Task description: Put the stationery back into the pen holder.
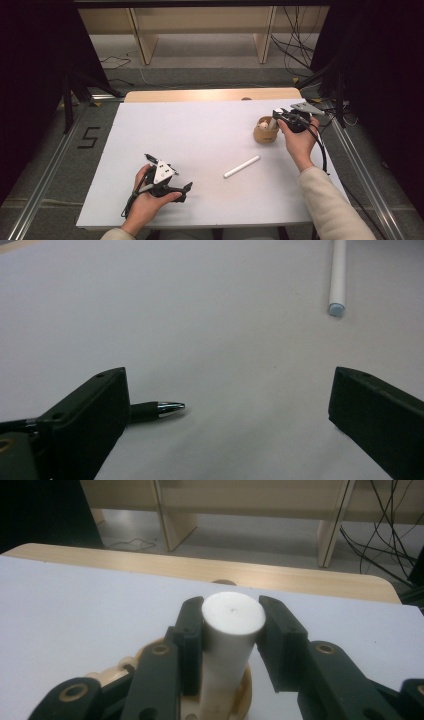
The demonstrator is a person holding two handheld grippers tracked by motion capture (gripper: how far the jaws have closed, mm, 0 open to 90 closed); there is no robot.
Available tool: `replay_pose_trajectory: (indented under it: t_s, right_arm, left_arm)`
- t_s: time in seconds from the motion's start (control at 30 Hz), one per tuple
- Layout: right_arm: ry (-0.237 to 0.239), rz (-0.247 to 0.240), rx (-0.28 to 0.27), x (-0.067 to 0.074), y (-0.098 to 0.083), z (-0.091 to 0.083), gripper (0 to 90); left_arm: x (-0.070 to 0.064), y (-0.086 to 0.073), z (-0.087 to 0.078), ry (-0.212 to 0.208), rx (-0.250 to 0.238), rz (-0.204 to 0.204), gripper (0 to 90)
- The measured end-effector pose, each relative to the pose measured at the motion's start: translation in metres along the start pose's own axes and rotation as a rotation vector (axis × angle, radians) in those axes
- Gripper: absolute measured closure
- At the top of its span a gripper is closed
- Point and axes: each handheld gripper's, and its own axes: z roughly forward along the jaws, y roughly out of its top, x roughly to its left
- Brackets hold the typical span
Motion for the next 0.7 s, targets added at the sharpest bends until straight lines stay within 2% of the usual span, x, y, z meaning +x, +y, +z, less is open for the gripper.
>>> replay_pose_trajectory:
  t_s: [0.37,0.7]
  right_arm:
    - [-0.012,-0.01,0.012,-0.001,-0.005,0.006,64.4]
    - [-0.028,-0.064,0.065,0.004,-0.013,0.015,63.0]
  left_arm:
    - [-0.001,0.0,0.001,-0.003,0.003,0.001,3.3]
    - [-0.002,-0.001,0.002,-0.011,0.004,0.005,3.7]
